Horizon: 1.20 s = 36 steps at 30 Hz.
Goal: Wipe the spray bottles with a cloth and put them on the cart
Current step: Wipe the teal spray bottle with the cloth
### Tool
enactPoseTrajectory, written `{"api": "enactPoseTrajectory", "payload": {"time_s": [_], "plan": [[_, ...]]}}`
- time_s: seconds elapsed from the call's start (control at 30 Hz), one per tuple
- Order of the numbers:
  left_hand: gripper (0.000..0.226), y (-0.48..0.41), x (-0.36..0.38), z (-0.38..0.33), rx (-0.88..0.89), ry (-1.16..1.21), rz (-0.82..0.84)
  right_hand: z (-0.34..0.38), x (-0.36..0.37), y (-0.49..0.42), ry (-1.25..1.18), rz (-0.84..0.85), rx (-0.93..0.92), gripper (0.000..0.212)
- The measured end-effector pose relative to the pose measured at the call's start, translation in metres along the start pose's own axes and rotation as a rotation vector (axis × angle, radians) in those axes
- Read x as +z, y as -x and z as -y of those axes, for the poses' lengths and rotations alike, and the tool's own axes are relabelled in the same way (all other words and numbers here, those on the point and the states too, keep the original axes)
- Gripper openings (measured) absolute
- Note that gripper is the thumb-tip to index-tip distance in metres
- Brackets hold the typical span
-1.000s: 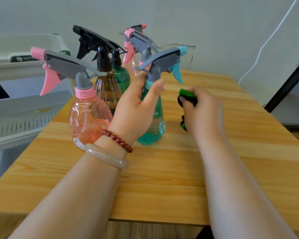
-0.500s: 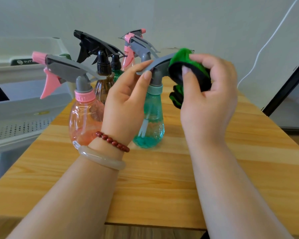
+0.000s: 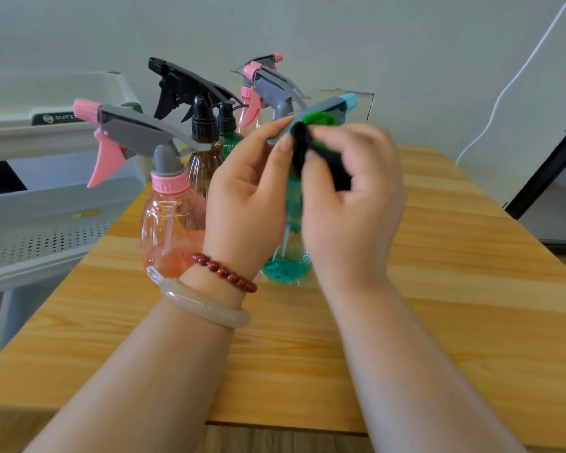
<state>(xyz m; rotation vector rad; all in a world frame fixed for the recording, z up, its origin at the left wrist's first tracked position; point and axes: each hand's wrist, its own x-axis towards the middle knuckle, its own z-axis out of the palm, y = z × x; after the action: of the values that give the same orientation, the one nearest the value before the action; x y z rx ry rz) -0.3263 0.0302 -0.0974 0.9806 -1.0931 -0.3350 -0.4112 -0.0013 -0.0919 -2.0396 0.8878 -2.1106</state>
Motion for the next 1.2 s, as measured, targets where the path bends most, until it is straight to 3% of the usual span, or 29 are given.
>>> {"api": "enactPoseTrajectory", "payload": {"time_s": [0.13,0.23,0.43,0.57,0.77,0.93,1.2], "plan": [[0.028,-0.002,-0.001,0.001,-0.016,-0.01,0.002,-0.009,-0.002,0.0,0.101,0.025,-0.109,0.023],[0.026,0.0,0.001,-0.002,-0.002,-0.018,0.022,-0.02,-0.006,-0.01,0.129,-0.056,-0.012,0.024],[0.023,-0.001,-0.004,-0.001,-0.014,-0.029,-0.004,-0.018,-0.004,0.01,0.101,0.154,-0.228,0.031],[0.025,-0.001,-0.002,-0.004,-0.022,-0.03,0.021,-0.028,-0.006,0.002,0.121,0.108,-0.144,0.033],[0.021,0.0,-0.005,-0.003,0.007,-0.044,0.012,-0.022,-0.005,0.008,0.079,0.139,-0.288,0.029],[0.021,-0.001,-0.004,-0.003,0.0,-0.05,0.014,-0.021,-0.001,0.006,0.089,0.053,-0.152,0.036],[0.029,-0.003,-0.006,-0.004,-0.052,-0.013,0.025,-0.026,-0.013,0.013,0.019,0.222,-0.11,0.032]]}}
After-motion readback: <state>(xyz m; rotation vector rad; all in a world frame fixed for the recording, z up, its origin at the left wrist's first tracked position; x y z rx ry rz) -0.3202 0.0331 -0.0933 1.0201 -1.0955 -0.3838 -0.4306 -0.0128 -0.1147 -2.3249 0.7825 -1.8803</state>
